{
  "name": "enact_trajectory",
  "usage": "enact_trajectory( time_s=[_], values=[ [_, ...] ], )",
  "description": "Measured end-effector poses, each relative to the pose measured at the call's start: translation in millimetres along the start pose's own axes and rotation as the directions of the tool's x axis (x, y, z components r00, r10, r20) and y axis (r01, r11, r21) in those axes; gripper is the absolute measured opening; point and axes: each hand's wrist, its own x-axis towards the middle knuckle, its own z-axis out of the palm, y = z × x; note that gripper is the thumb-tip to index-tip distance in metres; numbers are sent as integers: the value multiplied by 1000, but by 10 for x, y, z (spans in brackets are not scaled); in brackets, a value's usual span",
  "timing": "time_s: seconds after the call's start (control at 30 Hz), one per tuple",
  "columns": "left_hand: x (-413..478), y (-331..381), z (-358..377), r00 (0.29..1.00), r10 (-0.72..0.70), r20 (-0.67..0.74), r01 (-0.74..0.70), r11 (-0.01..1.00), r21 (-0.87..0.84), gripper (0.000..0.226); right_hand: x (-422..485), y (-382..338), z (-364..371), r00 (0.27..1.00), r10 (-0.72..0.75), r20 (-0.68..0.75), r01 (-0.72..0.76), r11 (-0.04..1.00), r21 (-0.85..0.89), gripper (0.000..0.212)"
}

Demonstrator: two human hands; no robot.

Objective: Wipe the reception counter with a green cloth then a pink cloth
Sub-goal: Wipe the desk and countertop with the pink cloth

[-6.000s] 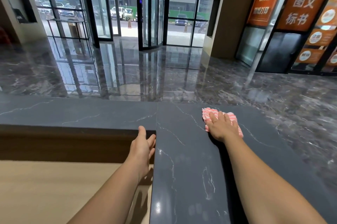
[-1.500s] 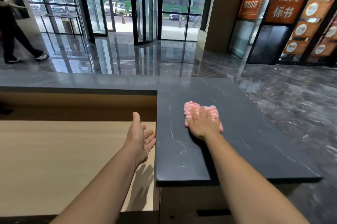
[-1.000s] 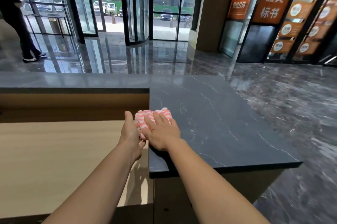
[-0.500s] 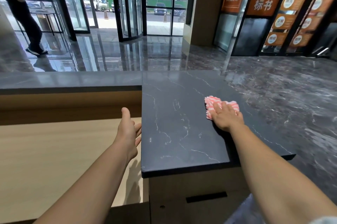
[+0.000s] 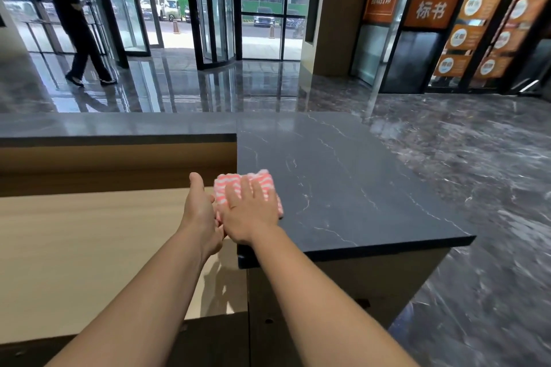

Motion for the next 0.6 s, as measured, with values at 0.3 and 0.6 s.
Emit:
enact_trajectory(
  time_s=[0.3, 0.6],
  values=[
    [-246, -59, 189, 999, 21, -41, -18, 997, 74, 79, -264, 680, -106, 999, 27, -24, -25, 998, 61, 54],
    [-358, -163, 195, 998, 60, -31, -55, 988, 145, 75, -716, 2328, -304, 877, 481, 12, -480, 875, 66, 55]
  ],
)
